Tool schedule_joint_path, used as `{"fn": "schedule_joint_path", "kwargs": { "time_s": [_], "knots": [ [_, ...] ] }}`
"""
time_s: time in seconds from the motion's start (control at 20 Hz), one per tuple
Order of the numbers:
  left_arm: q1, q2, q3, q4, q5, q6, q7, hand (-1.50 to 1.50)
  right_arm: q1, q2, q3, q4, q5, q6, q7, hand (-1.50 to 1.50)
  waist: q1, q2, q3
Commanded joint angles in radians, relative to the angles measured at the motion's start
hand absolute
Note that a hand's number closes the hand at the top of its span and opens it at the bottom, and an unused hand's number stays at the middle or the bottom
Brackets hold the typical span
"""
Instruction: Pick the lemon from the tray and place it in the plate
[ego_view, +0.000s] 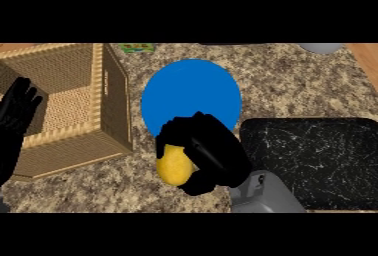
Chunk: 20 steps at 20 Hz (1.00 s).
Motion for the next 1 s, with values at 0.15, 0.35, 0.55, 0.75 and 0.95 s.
{"fn": "schedule_joint_path", "kwargs": {
  "time_s": [0.15, 0.35, 0.55, 0.75, 0.95],
  "knots": [
    [-0.024, -0.076, -0.070, 0.185, 0.024, -0.044, 0.001, 0.00, -0.121, 0.002, -0.140, 0.202, -0.020, -0.037, -0.035, 1.50, 0.001, 0.035, -0.035],
    [-0.023, -0.092, -0.073, 0.178, 0.009, -0.035, 0.014, 0.00, -0.205, -0.049, -0.175, 0.317, 0.010, -0.022, -0.083, 1.50, 0.009, 0.037, -0.035],
    [-0.035, -0.073, -0.062, 0.161, 0.007, -0.060, 0.016, 0.00, -0.253, -0.100, -0.181, 0.479, -0.001, 0.054, -0.147, 1.50, 0.026, 0.043, -0.035],
    [-0.024, -0.095, -0.072, 0.160, -0.007, -0.056, 0.011, 0.00, -0.316, -0.055, -0.225, 0.616, -0.064, 0.127, -0.128, -1.50, 0.041, 0.043, -0.035],
    [-0.055, -0.113, -0.082, 0.184, -0.029, -0.043, 0.030, 0.00, -0.355, -0.078, -0.264, 0.674, -0.118, 0.141, -0.293, -1.50, 0.025, 0.043, -0.033]
  ]
}}
